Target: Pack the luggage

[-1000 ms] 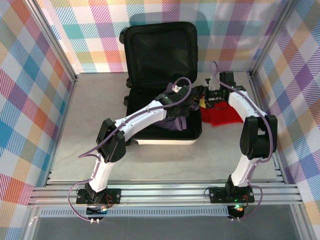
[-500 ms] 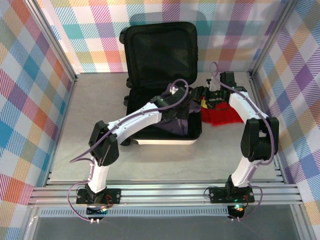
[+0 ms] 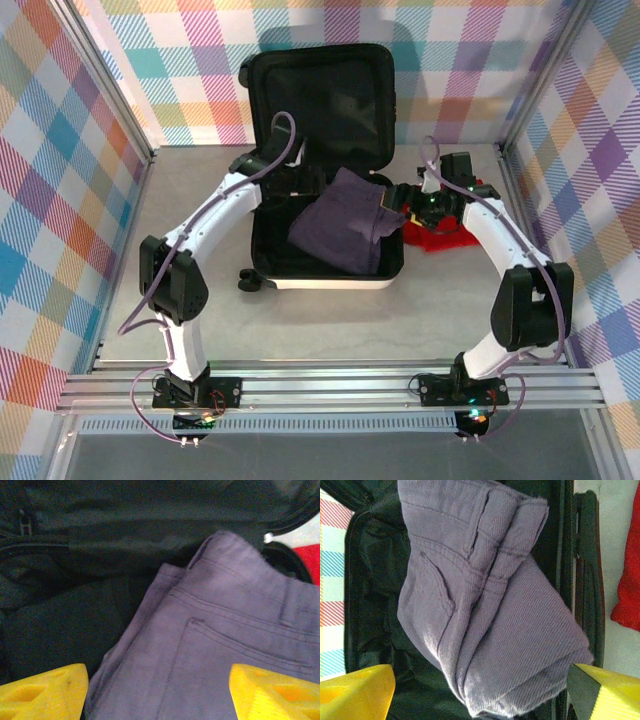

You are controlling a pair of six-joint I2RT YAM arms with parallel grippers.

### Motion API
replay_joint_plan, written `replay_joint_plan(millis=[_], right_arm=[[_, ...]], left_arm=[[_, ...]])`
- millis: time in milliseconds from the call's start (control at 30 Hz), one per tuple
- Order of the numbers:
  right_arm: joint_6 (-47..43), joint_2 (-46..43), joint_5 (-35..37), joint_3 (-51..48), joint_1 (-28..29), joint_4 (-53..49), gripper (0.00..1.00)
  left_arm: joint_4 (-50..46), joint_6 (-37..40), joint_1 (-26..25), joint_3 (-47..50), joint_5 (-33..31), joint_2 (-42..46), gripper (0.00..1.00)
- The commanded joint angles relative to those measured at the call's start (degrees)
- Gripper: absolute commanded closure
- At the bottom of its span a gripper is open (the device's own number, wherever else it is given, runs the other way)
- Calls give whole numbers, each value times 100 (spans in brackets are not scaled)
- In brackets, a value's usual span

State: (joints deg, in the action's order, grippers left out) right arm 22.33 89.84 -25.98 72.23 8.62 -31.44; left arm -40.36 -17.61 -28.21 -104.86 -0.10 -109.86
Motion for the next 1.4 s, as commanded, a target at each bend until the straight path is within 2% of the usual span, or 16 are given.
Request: replay_joint_plan(millis=[0, 167, 400, 533, 667, 833, 900, 1000, 1067, 1133, 1267, 1367], right_arm=[[208, -224, 251, -214, 200, -121, 10], [509, -461, 456, -506, 493, -17, 10], [753, -622, 604, -785, 714, 205, 10], [793, -321, 700, -565, 846, 261, 11], [797, -5, 847, -271, 935, 226, 11], [713, 478, 989, 90, 959, 198, 14], [653, 671, 1036, 254, 974, 176, 20], [510, 865, 1029, 470, 988, 177, 37], [356, 864, 929, 526, 1001, 225, 51], [171, 844, 871, 610, 1027, 187, 62], [-242, 792, 463, 714, 1029, 249, 73], [-557, 824, 15, 861, 1028, 233, 77]], left_arm=[[-123, 543, 29, -351, 881, -510, 26], [-143, 800, 79, -790, 1385, -1105, 26], [300, 759, 289, -860, 2089, -1570, 26], [476, 776, 346, -957, 2669, -1807, 26], [354, 772, 351, -1193, 2824, -2096, 26], [607, 677, 351, -1029, 3230, -2196, 28], [776, 596, 351, -939, 3428, -2196, 34], [914, 497, 342, -801, 3594, -2105, 68], [1045, 480, 342, -496, 3486, -1835, 81], [1212, 429, 347, -117, 3330, -1461, 85], [1484, 132, 342, 686, 2995, -697, 87], [1783, -76, 334, 1406, 2778, -25, 88]])
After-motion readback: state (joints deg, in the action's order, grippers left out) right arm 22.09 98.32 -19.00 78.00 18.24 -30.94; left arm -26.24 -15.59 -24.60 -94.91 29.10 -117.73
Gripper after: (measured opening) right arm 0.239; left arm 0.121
